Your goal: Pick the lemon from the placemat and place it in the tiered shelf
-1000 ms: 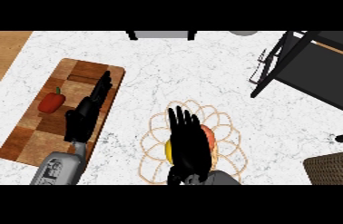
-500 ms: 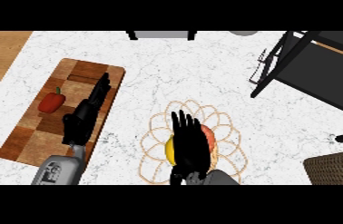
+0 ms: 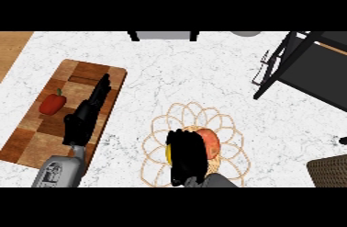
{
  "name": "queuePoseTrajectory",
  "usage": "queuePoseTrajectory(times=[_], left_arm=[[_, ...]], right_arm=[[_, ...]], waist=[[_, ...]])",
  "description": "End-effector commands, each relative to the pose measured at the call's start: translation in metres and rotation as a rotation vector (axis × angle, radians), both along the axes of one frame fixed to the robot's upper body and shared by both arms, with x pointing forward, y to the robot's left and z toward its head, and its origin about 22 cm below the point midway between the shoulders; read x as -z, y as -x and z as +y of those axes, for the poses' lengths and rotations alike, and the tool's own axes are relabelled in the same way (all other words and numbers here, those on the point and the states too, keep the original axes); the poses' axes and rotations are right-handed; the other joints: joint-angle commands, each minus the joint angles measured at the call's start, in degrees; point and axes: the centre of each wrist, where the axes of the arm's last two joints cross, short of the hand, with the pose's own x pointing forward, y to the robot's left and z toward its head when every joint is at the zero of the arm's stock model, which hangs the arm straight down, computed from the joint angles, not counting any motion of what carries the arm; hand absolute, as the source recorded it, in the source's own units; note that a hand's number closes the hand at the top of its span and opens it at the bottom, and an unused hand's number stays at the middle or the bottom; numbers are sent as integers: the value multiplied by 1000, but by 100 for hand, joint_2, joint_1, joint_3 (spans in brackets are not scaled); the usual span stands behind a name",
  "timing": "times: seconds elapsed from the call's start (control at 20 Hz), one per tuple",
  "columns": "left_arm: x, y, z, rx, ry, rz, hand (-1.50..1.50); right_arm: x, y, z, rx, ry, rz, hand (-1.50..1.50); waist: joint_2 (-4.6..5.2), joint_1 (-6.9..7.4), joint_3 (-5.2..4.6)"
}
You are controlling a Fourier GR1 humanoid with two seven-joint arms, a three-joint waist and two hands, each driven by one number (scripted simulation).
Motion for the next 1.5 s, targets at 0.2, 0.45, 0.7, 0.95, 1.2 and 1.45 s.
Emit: queuePoseTrajectory(times=[0.2, 0.45, 0.7, 0.95, 1.2, 1.45], left_arm=[[-8, 6, 6, 5, 3, 9, 0], [-4, -2, -15, -6, 10, -7, 0], [-6, -3, -23, 36, 26, 3, 0], [-7, -2, -12, 17, 13, 8, 0], [-2, -1, -16, 21, 20, 22, 0], [-8, -12, -16, 1, 3, 11, 0]], right_arm=[[-1, -2, -2, 98, 8, -59, 150], [-8, -64, -47, 621, -56, -69, 150], [-19, -84, -43, 710, -124, -171, 150], [-65, -83, -35, 719, -400, -410, 150], [-107, -76, -15, 720, -421, -577, 150], [-139, -74, -14, 787, -412, -705, 150]], waist=[[16, 15, 2], [52, -68, 1], [42, 69, 2], [0, 79, 3], [-19, 50, -7], [-28, -42, -8]])
